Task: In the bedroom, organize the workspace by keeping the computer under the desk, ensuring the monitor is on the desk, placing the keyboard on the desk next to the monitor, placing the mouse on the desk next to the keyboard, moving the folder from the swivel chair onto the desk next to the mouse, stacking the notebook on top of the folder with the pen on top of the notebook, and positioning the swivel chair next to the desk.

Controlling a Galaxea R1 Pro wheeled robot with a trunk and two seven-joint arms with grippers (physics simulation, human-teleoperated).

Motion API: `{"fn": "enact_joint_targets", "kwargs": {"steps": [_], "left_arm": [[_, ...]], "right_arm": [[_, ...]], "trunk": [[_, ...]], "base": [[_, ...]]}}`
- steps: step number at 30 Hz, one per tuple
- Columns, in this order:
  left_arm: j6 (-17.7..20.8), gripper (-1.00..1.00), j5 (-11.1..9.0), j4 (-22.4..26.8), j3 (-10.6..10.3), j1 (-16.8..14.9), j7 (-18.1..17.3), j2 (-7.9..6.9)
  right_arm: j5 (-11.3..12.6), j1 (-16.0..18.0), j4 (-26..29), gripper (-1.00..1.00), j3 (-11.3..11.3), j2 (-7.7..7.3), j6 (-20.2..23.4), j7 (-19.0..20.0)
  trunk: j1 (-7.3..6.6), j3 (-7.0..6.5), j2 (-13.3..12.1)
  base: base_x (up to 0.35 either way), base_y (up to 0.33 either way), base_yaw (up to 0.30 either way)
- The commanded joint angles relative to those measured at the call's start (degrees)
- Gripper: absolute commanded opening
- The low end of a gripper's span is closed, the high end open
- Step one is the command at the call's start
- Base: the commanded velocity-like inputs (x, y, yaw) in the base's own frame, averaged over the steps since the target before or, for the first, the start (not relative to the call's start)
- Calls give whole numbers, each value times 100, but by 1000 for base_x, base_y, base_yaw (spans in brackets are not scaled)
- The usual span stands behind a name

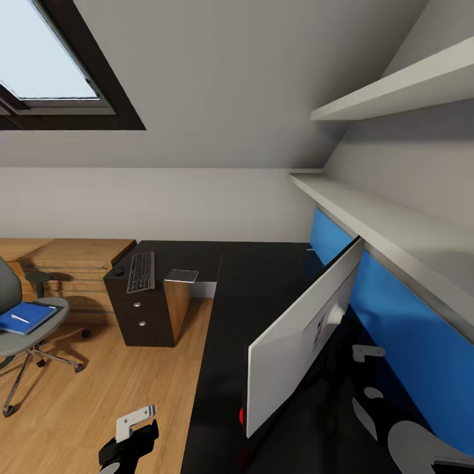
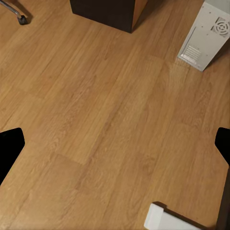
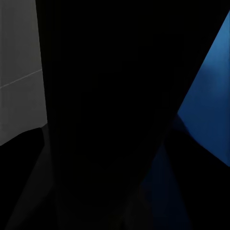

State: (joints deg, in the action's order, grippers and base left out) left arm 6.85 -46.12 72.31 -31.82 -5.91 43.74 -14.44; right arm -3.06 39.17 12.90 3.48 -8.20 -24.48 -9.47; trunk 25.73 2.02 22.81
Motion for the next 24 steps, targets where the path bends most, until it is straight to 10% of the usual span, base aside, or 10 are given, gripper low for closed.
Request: {"fn": "enact_joint_targets", "kwargs": {"steps": [1,24], "left_arm": [[32,100,-11,11,-9,-7,38,-6],[50,100,-16,6,-10,-7,38,-6]], "right_arm": [[104,3,-24,-100,-40,-4,-48,-19],[104,3,-24,-100,-40,2,-48,-19]], "trunk": [[5,15,11],[5,15,11]], "base": [[5,0,0],[53,-35,0]]}}
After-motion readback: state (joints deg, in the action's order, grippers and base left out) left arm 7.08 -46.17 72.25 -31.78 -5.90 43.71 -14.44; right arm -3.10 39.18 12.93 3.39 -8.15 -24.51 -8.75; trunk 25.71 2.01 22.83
